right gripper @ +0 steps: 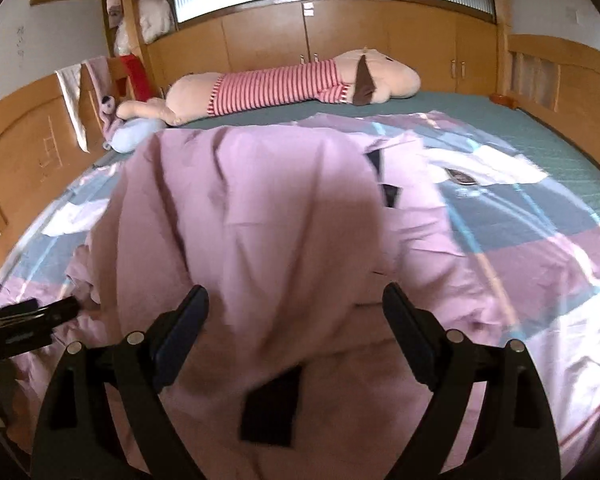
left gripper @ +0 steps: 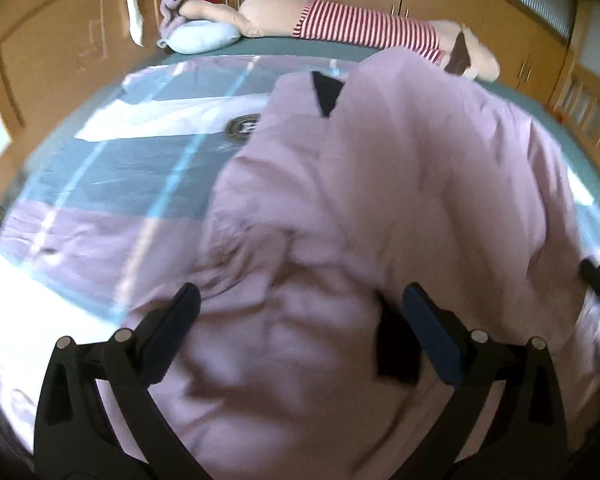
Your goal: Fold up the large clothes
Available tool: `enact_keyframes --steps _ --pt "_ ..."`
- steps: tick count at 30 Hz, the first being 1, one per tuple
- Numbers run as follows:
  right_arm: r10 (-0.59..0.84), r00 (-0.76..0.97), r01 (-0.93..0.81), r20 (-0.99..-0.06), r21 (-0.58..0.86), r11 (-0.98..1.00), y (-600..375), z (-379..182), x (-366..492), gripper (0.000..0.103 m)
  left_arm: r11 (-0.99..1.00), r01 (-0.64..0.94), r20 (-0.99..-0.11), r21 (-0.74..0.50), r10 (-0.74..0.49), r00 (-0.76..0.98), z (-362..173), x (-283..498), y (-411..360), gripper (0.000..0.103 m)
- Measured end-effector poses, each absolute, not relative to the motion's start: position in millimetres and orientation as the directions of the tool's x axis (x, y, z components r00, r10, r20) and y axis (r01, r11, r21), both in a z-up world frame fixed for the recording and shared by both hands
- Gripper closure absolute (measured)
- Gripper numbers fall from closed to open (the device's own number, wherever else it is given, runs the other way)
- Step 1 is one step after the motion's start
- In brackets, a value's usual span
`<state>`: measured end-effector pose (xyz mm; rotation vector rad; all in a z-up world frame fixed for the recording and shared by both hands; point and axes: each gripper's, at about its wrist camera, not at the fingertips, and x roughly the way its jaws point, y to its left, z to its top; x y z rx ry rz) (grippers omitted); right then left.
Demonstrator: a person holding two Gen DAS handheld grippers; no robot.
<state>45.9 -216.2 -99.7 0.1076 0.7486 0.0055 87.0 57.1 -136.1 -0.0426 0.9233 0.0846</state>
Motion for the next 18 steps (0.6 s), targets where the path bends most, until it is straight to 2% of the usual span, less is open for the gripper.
enact_keyframes --steps 4,7,10,15,18 --pt "0.005 0.656 0.073 -0.755 0.069 0.995 -237.8 -110.4 16.2 0.012 0.984 -0.144 -0.841 0.102 0.163 0.516 -148.1 39.4 78.2 0.002" --pt "0.029 0.551 0.120 -0.834 0.114 0.986 -257.9 -129.5 -18.4 0.012 0.980 -0.147 -0.839 0.132 0.189 0.510 -156.8 5.8 86.5 0.002" --pt "0.058 0.497 0.128 -0.866 0.140 0.982 -263.9 -138.2 -57.2 0.011 0.975 -0.154 -0.830 0.161 0.218 0.513 -164.6 -29.3 87.9 0.002" --pt "0.013 0.413 0.036 -0.910 0.030 0.999 -247.0 -133.6 -92.8 0.010 0.956 -0.216 -0.769 0.200 0.289 0.570 -149.9 -79.0 95.5 0.002" --pt "-0.043 0.396 0.029 -0.917 -0.035 0.999 -246.3 -128.9 -104.6 0.010 0.940 -0.281 -0.781 0.192 0.320 0.536 -151.2 -87.8 117.0 0.002"
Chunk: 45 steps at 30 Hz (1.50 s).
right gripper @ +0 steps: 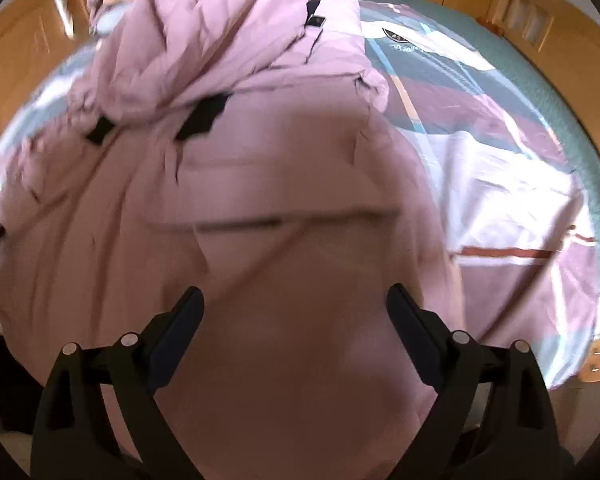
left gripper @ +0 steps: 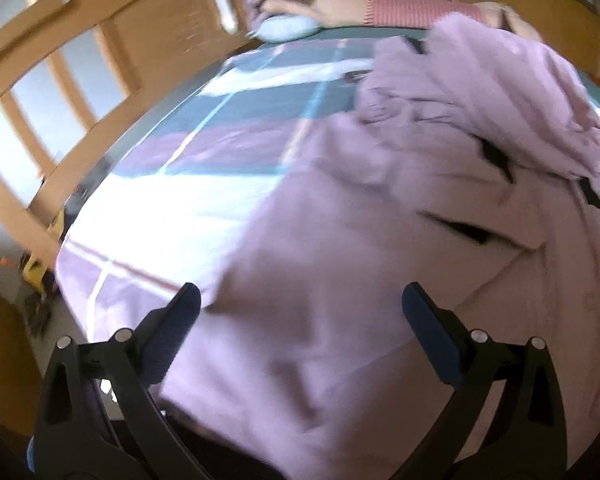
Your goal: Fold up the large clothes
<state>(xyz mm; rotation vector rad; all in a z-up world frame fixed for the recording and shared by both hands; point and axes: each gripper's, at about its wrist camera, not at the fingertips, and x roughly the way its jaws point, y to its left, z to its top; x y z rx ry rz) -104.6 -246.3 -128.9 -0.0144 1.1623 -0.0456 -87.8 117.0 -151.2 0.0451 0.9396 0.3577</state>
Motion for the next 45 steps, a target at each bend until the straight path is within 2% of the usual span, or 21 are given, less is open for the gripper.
enact_keyframes --steps 5,7,8,10,16,20,22,25,28,29,32,36,37,38,39,40,41,44,45 --pt "-0.066 0.337 0.128 -0.939 -0.024 0.992 -270.6 -135.4 -113.9 0.006 0.955 -0.289 -0.866 -0.069 0.086 0.492 -165.5 -89.0 159.9 0.002" --pt "0.038 0.272 0.182 -0.962 0.090 0.979 -283.7 -148.2 -114.8 0.005 0.955 -0.275 -0.875 -0.108 0.040 0.482 -167.9 -92.3 165.4 0.002" --pt "0.078 0.257 0.205 -0.963 0.133 0.970 -287.8 -153.3 -115.9 0.001 0.956 -0.268 -0.880 -0.122 0.021 0.475 -169.1 -92.5 167.3 0.002" --pt "0.094 0.265 0.214 -0.960 0.153 0.965 -287.9 -155.0 -118.0 0.001 0.954 -0.258 -0.886 -0.152 -0.016 0.463 -172.5 -93.6 169.5 0.002" --pt "0.106 0.251 0.153 -0.962 0.147 0.977 -283.6 -157.9 -121.1 0.001 0.953 -0.244 -0.892 -0.178 -0.051 0.449 -177.1 -93.4 169.2 0.002" --pt "0.109 0.253 0.127 -0.961 0.145 0.981 -282.2 -157.8 -122.5 0.003 0.946 -0.250 -0.892 -0.208 -0.078 0.446 -179.3 -91.1 172.8 0.013" --pt "0.105 0.259 0.125 -0.960 0.141 0.982 -281.7 -157.6 -124.6 0.003 0.943 -0.255 -0.889 -0.213 -0.079 0.450 -179.4 -89.0 173.8 0.014" --pt "0.085 0.256 0.128 -0.963 0.121 0.984 -281.8 -156.4 -129.7 0.003 0.944 -0.288 -0.874 -0.158 0.002 0.485 -168.9 -92.4 177.3 0.014" --pt "0.075 0.231 0.142 -0.970 0.110 0.984 -284.8 -154.2 -133.3 0.001 0.926 -0.367 -0.855 -0.089 0.119 0.505 -157.9 -95.8 192.9 0.002" --pt "0.078 0.221 0.143 -0.972 0.111 0.983 -285.8 -154.4 -134.5 0.001 0.920 -0.379 -0.858 -0.097 0.116 0.501 -158.7 -95.0 198.5 0.002" --pt "0.080 0.200 0.142 -0.977 0.110 0.984 -288.3 -155.2 -138.6 0.001 0.905 -0.371 -0.886 -0.207 -0.013 0.463 -173.3 -89.1 209.4 0.002" --pt "0.108 0.199 0.134 -0.974 0.136 0.982 -288.9 -157.7 -145.2 0.001 0.911 -0.340 -0.895 -0.233 -0.063 0.442 -181.0 -86.3 205.9 0.003" --pt "0.107 0.208 0.123 -0.972 0.134 0.983 -287.3 -155.8 -146.9 0.008 0.911 -0.329 -0.892 -0.249 -0.084 0.443 -181.4 -86.4 205.0 0.012" --pt "0.110 0.217 0.104 -0.970 0.135 0.985 -284.9 -151.9 -148.7 0.026 0.910 -0.314 -0.886 -0.271 -0.109 0.450 -180.6 -86.8 204.2 0.025" --pt "0.114 0.229 0.090 -0.967 0.138 0.986 -283.8 -147.9 -149.7 0.038 0.907 -0.293 -0.874 -0.302 -0.141 0.465 -178.1 -87.6 203.7 0.034" --pt "0.131 0.243 0.074 -0.961 0.153 0.985 -284.6 -141.1 -150.5 0.059 0.903 -0.279 -0.865 -0.325 -0.164 0.475 -176.7 -87.8 201.1 0.049" --pt "0.151 0.251 0.060 -0.956 0.171 0.983 -286.3 -134.3 -150.8 0.074 0.897 -0.262 -0.853 -0.355 -0.196 0.484 -174.8 -88.0 200.3 0.060" --pt "0.256 0.280 0.057 -0.925 0.283 0.958 -303.2 -113.4 -145.8 0.093 0.850 -0.246 -0.816 -0.465 -0.305 0.491 -170.4 -89.1 204.6 0.073" --pt "0.297 0.299 0.064 -0.907 0.330 0.942 -306.7 -107.4 -143.7 0.094 0.825 -0.232 -0.789 -0.515 -0.352 0.503 -165.5 -89.4 207.4 0.076"
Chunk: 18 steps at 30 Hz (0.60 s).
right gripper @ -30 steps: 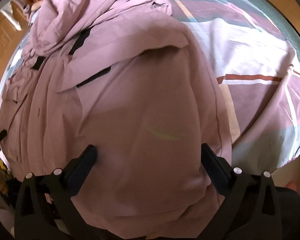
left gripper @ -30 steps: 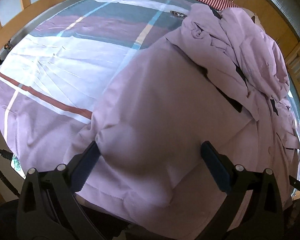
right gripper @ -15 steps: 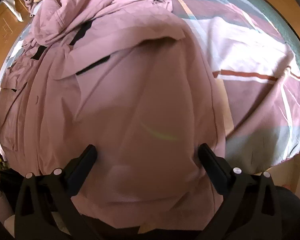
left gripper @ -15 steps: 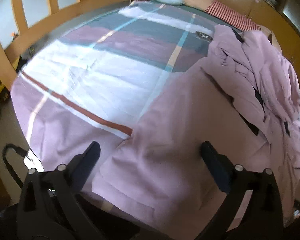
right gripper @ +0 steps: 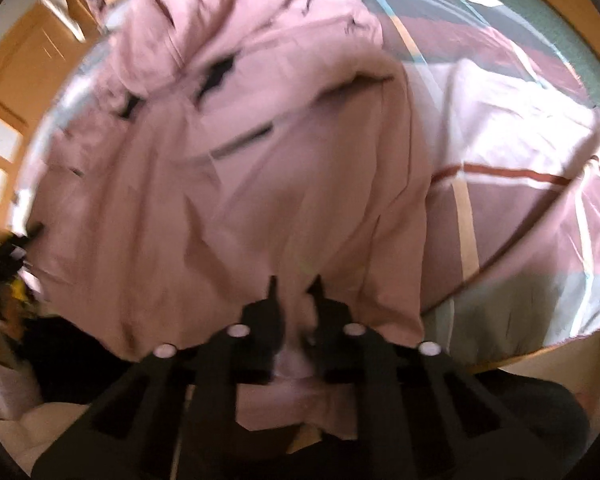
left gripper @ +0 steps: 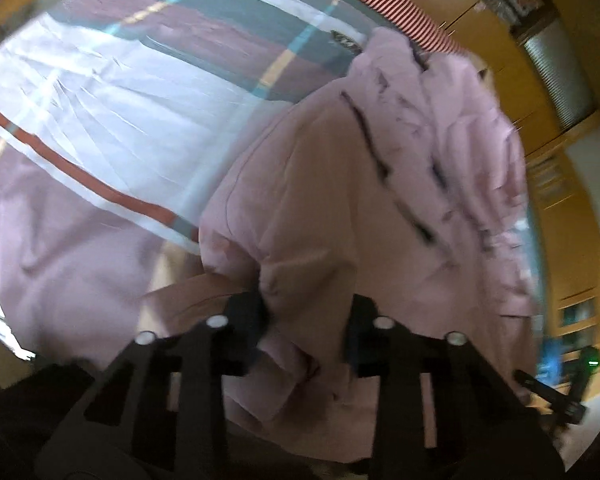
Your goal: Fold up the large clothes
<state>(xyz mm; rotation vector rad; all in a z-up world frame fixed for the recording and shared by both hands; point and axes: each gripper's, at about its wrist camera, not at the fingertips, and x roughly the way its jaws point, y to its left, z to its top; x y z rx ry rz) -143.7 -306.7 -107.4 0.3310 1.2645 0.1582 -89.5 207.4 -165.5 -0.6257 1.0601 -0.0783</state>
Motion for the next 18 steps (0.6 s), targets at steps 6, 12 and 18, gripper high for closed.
enact_keyframes --steps 6,12,18 --pt "0.531 0.490 0.024 -0.691 0.620 0.784 -323.0 -58.0 -117.2 0.094 0.708 -0.057 -0.604 -0.704 -0.554 0.573 -121.7 -81.9 200.1 0.079" --pt "0.618 0.638 -0.019 -0.460 0.792 0.610 -344.7 -22.7 -53.3 0.094 0.543 0.067 -0.403 -0.837 -0.695 0.595 -90.1 -40.3 201.7 0.080" --pt "0.442 0.812 0.084 -0.381 0.826 0.558 -398.7 -10.0 62.9 0.095 0.436 0.037 -0.303 -0.899 -0.682 0.666 -77.1 66.6 229.8 0.074"
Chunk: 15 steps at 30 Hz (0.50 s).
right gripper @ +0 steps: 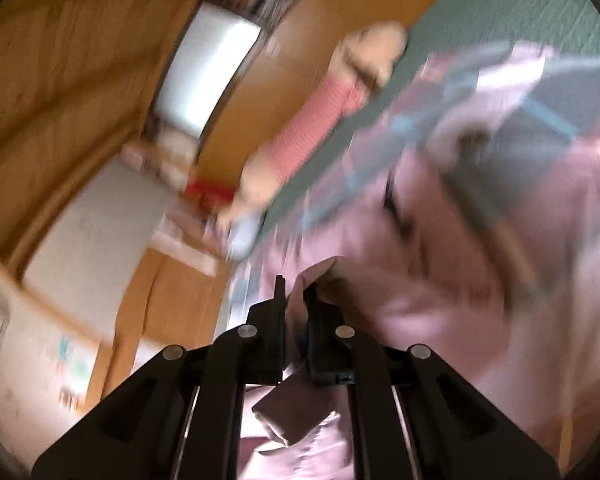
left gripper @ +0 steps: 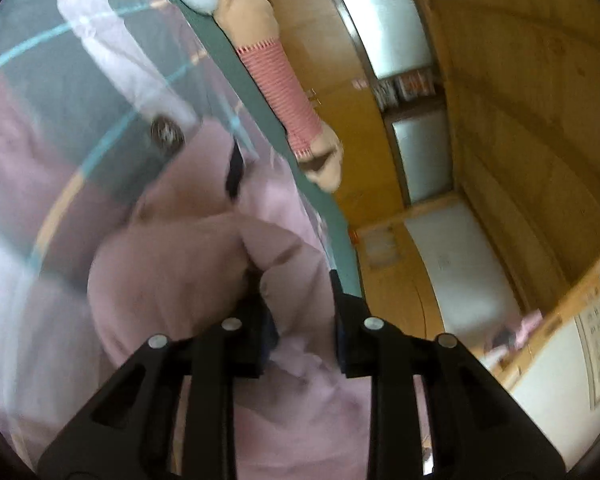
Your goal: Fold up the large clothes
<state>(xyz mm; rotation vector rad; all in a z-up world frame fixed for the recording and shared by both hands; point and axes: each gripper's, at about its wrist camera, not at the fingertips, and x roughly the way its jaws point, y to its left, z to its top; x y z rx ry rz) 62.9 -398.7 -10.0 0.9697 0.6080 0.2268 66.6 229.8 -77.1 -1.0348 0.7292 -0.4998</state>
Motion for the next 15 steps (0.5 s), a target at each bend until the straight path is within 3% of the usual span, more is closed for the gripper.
enact_keyframes --steps 4,6,7,11,15 --pt "0.366 0.797 0.278 -0.481 0.829 0.485 -407.2 -86.5 131.3 0.095 0.359 0.009 -0.250 -0.933 -0.667 0.702 -95.0 78.5 221.4 0.061" --pt "0.355 0.787 0.317 -0.505 0.824 0.470 -406.6 -123.5 142.3 0.094 0.460 0.034 -0.282 -0.887 -0.600 0.749 -81.7 66.5 207.2 0.048" --pt "0.349 0.766 0.352 -0.540 0.806 0.476 -407.5 -140.7 149.5 0.094 0.521 0.062 -0.297 -0.851 -0.576 0.762 -73.2 59.0 201.1 0.032" --pt "0.352 0.735 0.410 -0.579 0.793 0.450 -423.3 -157.3 162.1 0.094 0.749 0.397 -0.378 -0.530 -0.628 0.681 -28.1 33.7 127.2 0.031" --pt "0.194 0.766 0.436 -0.613 0.716 0.545 -445.0 -127.4 157.6 0.094 0.654 0.664 -0.472 -0.363 -0.743 0.474 -37.4 6.9 52.5 0.031"
